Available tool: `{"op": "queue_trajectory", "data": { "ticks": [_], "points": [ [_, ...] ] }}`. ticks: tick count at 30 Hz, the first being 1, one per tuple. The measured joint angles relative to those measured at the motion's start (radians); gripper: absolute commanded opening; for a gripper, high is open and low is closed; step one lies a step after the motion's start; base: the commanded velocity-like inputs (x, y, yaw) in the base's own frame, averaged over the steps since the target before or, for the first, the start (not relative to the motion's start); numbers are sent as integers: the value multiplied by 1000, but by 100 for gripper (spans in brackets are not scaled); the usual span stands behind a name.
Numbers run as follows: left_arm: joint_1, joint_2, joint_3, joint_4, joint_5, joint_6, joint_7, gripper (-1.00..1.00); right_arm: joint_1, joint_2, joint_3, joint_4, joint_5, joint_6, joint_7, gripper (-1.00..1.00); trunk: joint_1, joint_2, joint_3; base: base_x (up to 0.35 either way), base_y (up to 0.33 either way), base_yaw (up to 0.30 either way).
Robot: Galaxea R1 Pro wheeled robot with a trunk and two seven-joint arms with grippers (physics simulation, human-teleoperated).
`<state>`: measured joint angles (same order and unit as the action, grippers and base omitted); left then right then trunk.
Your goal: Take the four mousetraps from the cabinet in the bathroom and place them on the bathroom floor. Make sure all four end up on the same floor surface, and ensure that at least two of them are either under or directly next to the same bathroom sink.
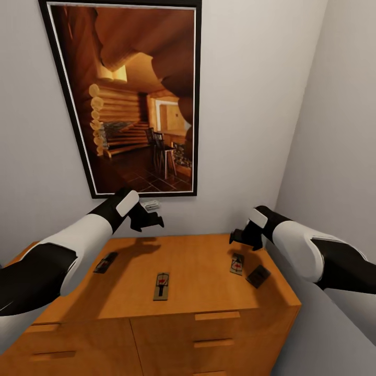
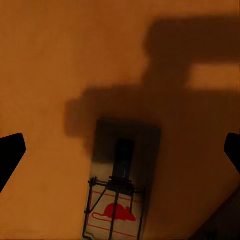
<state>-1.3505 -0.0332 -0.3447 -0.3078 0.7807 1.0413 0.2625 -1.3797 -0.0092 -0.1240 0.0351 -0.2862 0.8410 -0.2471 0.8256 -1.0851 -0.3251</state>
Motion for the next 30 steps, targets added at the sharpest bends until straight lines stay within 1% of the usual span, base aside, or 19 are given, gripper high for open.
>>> {"op": "queue_trajectory", "data": {
  "ticks": [10,30],
  "points": [
    [0,0,-1,2,7,0,0,100,26,12,0,0,-1,0,7,100,0,0,0,0,0,0],
    [0,-1,-3,1,8,0,-1,100,31,2,0,0,0,7,1,100,0,0,0,0,0,0]
  ]
}}
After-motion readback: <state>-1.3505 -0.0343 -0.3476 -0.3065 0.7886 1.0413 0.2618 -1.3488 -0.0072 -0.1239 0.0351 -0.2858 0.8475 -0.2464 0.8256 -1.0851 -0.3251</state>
